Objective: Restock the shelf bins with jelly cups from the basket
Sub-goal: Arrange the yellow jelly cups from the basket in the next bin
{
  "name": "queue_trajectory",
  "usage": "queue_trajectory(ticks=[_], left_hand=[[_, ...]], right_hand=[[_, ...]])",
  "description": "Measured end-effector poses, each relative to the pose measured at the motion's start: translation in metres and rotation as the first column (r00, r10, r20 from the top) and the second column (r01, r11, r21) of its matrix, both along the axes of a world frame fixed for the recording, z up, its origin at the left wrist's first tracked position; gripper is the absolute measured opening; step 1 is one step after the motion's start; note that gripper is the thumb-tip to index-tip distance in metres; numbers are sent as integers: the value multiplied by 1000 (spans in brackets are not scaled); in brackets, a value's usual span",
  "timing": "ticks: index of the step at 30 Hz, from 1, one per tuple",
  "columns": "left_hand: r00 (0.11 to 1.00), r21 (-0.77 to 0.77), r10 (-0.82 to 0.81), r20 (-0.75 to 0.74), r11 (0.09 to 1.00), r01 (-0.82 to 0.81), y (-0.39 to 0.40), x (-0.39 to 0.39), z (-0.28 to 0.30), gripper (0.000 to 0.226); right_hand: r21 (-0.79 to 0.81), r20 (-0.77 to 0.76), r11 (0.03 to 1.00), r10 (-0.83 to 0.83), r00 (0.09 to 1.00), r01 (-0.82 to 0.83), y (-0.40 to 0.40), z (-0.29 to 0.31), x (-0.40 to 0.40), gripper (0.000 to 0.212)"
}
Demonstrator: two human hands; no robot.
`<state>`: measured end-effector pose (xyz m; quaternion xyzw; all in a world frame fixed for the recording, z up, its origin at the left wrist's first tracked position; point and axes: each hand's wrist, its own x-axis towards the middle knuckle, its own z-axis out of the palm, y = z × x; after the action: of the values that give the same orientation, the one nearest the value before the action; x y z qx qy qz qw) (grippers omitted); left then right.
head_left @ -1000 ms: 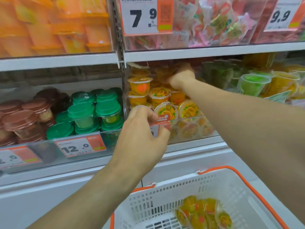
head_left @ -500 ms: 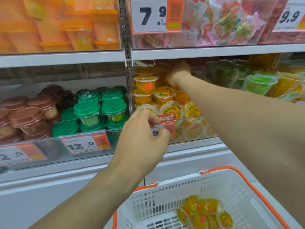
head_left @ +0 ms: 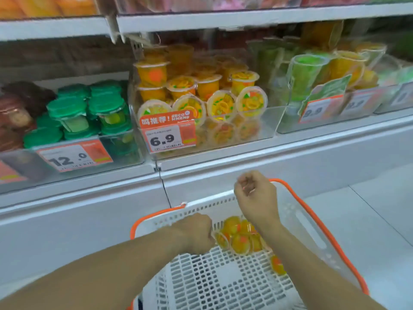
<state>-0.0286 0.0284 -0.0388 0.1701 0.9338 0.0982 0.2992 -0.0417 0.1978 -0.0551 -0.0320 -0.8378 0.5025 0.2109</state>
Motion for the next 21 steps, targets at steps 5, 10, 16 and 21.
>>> queue_trajectory(ticks=[5, 10, 16, 21], left_hand=[[983, 105, 178, 53, 978, -183, 35, 12, -88, 24], [929, 106, 356, -97, 932, -346, 49, 18, -171, 63], [894, 200, 402, -198, 909, -365, 57, -5, -216, 77], [848, 338, 529, -40, 806, -486, 68, -15, -244, 74]], right_hand=[[274, 756, 928, -47, 652, -252, 59, -141, 54, 23], [335, 879, 895, -185, 439, -294, 92, -179, 60, 69], [241, 933, 929, -141, 332, -281, 104, -207, 57, 77], [248, 929, 954, -184, 322, -168, 102, -222, 62, 45]])
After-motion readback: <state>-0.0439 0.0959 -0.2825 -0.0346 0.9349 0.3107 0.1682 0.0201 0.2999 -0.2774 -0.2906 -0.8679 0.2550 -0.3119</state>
